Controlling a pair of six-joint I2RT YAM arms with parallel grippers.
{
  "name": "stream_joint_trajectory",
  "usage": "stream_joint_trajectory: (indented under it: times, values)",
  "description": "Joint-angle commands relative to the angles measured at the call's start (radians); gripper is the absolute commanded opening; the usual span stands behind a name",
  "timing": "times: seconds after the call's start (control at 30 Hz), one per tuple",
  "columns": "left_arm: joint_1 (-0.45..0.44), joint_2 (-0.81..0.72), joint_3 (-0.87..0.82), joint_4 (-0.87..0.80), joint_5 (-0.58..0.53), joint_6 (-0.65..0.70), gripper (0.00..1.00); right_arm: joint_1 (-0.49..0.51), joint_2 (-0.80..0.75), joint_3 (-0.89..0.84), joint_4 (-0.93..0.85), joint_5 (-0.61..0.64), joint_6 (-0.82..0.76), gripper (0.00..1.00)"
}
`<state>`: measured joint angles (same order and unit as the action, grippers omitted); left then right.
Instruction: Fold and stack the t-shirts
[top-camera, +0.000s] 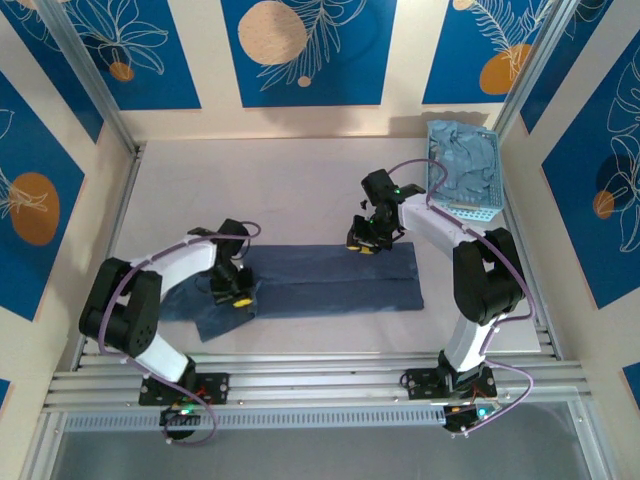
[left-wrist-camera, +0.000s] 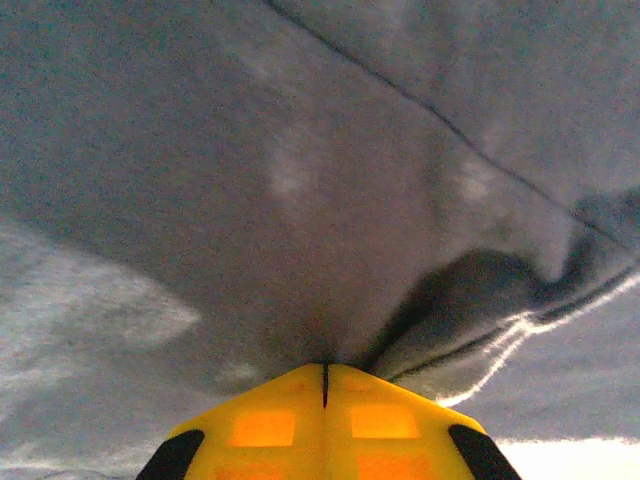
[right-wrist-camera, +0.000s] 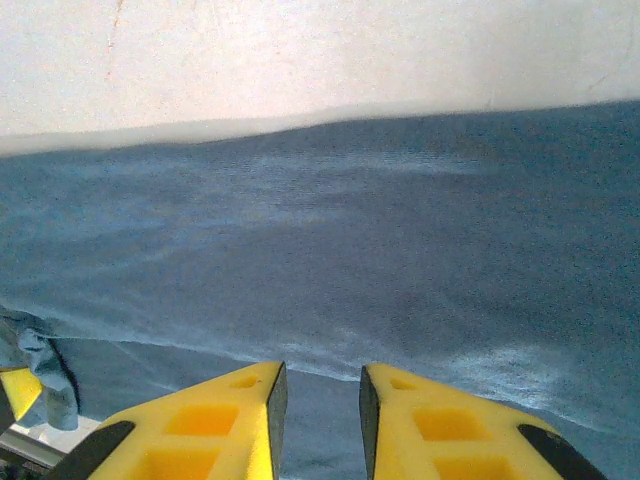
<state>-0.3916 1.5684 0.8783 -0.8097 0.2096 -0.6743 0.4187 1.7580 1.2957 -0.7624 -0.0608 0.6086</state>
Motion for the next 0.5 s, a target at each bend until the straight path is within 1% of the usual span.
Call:
stream_joint_trajectory:
  times: [0.0,0.13,0.37,0.47]
  values:
    - [-0.032,0.011,0.043,-0.035,0.032,-0.008,0.05,-0.006,-0.011,0.016,-0.008,-0.030,0.000,0.29]
    - [-0.066,0.021,0.059,-0.020,0.060,-0.023,0.06,-0.009,-0.017,0.007,-0.006,-0.029,-0.001,0.29]
    - [-0.124,0.083,0.067,0.023,0.078,-0.041,0.06,-0.017,-0.029,-0.009,-0.002,-0.033,-0.003,0.29]
    - [-0.147,0.087,0.082,0.055,0.085,-0.042,0.09,-0.017,-0.030,-0.014,0.000,-0.035,-0.005,0.29]
